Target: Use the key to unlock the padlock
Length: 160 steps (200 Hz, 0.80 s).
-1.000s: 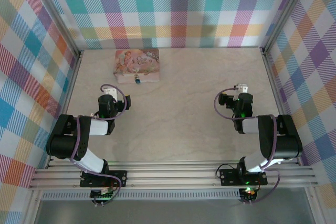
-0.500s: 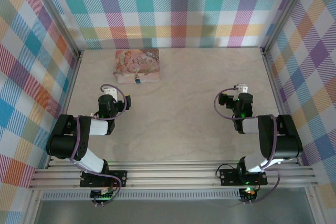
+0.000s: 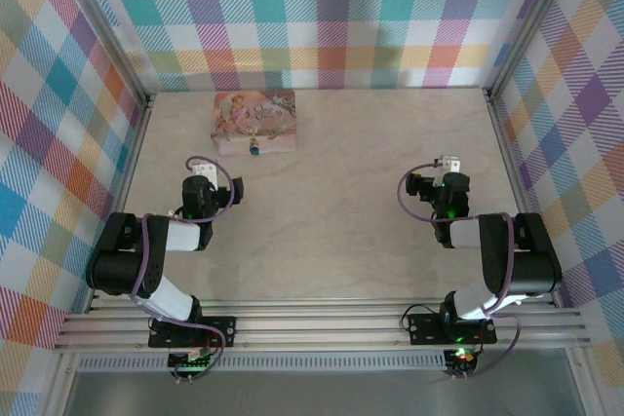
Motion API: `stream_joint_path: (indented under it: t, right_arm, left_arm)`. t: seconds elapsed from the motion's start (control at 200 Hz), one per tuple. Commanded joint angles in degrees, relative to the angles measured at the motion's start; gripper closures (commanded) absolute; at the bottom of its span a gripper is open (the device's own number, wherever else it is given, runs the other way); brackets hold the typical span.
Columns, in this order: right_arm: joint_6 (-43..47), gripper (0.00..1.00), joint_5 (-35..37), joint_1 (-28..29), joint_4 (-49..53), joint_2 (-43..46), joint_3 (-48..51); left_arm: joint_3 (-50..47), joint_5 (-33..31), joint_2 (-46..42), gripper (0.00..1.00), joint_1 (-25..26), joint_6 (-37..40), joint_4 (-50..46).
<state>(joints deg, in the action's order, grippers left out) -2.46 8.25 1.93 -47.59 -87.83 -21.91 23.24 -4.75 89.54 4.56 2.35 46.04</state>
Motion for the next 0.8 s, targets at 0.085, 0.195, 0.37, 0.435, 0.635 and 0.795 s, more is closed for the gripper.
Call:
stream_joint_path:
  t: [0.085, 0.195, 0.37, 0.435, 0.635, 0.795]
  right_arm:
    - [2.65, 0.00, -5.75, 0.13, 5.54, 3.87, -2.79]
    - [3.00, 0.00, -6.65, 0.09, 14.93, 8.50, -5.95]
    - [-5.53, 0.00, -5.18, 0.10, 34.98, 12.52, -14.78]
    - [-9.58, 0.00, -6.48, 0.06, 43.15, 11.04, -19.67]
    - [-16.97, 0.00, -13.12, 0.15, 57.71, 3.32, -31.70]
    - [-20.11, 0.00, -16.14, 0.84, 60.04, 0.59, -35.69]
  left_arm:
    - [1.92, 1.20, -0.54, 0.00, -1.44, -1.20, -2.18]
    - [8.40, -1.27, -3.01, 0.00, -1.88, -2.94, -16.08]
    - [22.92, 1.50, -2.57, 0.00, -5.51, -8.72, -34.66]
    - [27.77, 5.28, -1.78, 0.00, -7.37, -12.43, -38.36]
    - [57.68, 16.29, 13.82, 0.08, -8.51, -13.23, -63.95]
    - [79.97, 16.66, 28.25, 0.20, -7.43, -11.48, -79.80]
